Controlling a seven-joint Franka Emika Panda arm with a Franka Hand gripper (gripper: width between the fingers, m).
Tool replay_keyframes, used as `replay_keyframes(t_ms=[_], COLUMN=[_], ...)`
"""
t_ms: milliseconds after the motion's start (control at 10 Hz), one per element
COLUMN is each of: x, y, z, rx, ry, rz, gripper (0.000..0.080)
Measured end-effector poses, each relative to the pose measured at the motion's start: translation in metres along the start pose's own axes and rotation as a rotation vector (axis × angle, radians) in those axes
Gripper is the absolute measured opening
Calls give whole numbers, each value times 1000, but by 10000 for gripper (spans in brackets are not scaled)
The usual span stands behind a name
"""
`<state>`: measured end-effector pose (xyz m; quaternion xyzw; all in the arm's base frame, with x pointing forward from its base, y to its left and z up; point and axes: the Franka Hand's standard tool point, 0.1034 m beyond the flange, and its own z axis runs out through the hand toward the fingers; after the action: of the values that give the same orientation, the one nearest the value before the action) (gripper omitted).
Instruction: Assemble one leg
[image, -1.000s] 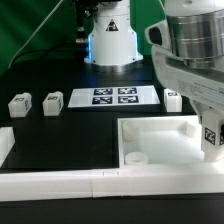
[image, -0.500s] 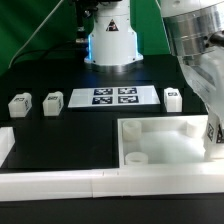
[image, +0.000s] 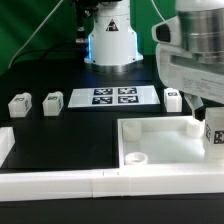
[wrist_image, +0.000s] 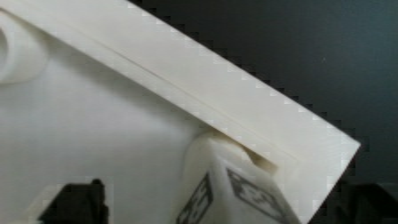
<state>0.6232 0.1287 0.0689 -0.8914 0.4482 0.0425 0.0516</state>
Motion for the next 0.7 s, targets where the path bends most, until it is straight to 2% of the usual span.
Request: replay_keyframes(t_ms=[200,400,500,600,700], x=[2,-1,-6,-7,-5], y=[0,-8,-14,-14,-13], z=[0,0,1,2,2], rx=[5,-19,-45,-60,-58], ry=[4,79,143,157,156], rz=[-196,-503,-686,-755,-748], gripper=[649,649,649,649,649])
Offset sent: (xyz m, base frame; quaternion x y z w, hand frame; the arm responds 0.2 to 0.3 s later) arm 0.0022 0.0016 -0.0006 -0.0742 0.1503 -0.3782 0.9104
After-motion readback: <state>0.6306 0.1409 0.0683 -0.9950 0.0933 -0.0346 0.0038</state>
